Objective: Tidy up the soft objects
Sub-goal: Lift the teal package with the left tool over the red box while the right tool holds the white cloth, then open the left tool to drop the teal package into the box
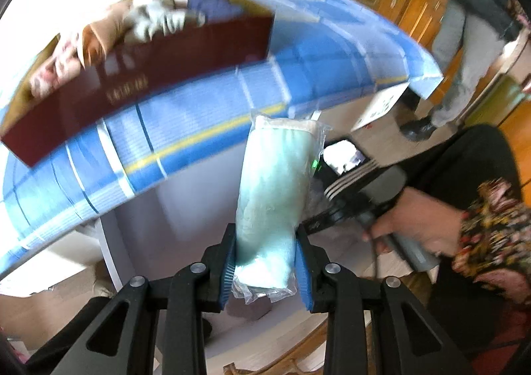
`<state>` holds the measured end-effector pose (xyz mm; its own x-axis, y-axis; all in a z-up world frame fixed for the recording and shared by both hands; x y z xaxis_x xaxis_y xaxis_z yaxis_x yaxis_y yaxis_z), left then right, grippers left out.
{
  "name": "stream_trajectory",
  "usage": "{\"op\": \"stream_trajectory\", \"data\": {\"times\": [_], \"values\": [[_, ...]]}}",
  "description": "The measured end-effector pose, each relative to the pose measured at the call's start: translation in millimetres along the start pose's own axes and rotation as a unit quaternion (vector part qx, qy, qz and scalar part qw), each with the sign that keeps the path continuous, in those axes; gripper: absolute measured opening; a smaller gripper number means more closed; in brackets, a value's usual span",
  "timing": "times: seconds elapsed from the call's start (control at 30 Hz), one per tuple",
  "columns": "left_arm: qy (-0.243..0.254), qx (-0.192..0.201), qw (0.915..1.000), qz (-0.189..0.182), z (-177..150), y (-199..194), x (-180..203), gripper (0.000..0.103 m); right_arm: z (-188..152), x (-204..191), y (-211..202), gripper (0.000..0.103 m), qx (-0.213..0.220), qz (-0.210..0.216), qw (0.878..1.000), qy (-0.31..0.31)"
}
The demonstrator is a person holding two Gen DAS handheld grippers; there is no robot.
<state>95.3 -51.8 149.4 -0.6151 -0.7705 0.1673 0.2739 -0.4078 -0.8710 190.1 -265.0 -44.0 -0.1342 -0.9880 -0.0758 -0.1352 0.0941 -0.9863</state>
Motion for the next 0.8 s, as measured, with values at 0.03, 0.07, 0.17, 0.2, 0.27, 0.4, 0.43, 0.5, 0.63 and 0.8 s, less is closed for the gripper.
{"op": "stream_trajectory", "data": {"times": [0.03,0.07,0.17,0.2,0.27,0.4,0.43,0.5,0.63,0.8], "values": [[-0.002,0.005,1.0,-0.002,4.4,-4.7,-0.5,0.032,0.1,0.0,0.4,0.064,0.0,0.0,1.0,0.0],[-0.006,0.011,0.9999,-0.003,9.7,-11.7,-2.6,0.032,0.3,0.1,0.4,0.064,0.0,0.001,1.0,0.0],[-0.023,0.03,0.9992,-0.009,24.9,-32.0,-11.8,0.032,0.0,-0.2,1.4,0.064,0.0,0.002,1.0,0.001],[-0.028,0.036,0.9989,-0.008,29.4,-37.8,-15.4,0.032,-1.2,0.7,3.3,0.064,0.0,0.003,1.0,0.001],[-0.036,0.051,0.998,-0.004,40.2,-51.7,-25.4,0.032,-1.3,0.4,2.5,0.064,0.0,0.003,1.0,0.0],[-0.051,0.068,0.9963,0.016,59.6,-64.6,-44.8,0.032,-1.4,0.5,4.5,0.064,-0.002,0.003,1.0,-0.002],[-0.061,0.069,0.9955,0.02,65.4,-67.8,-54.1,0.032,-1.4,0.5,4.7,0.064,-0.002,0.004,1.0,-0.002],[-0.077,0.067,0.9944,0.024,74.3,-71.2,-69.4,0.032,-0.8,1.2,5.1,0.064,-0.002,0.004,1.0,-0.001],[-0.097,0.051,0.9928,0.048,91.9,-69.4,-100.9,0.032,-0.5,1.4,7.3,0.064,-0.002,0.005,1.0,0.0],[-0.125,0.03,0.9882,0.082,108.4,-58.0,-135.8,0.032,-0.5,2.6,8.6,0.064,-0.002,0.01,1.0,0.001]]}}
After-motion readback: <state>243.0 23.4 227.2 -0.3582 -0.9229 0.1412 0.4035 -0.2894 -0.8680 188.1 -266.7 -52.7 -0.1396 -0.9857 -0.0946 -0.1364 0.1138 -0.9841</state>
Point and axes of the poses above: each gripper's, at about its wrist camera, not at the fingertips, and y roughly the way its jaws point, x to its right, z to its top, the point moved 1 cm from there along y, roughly the way its jaws point
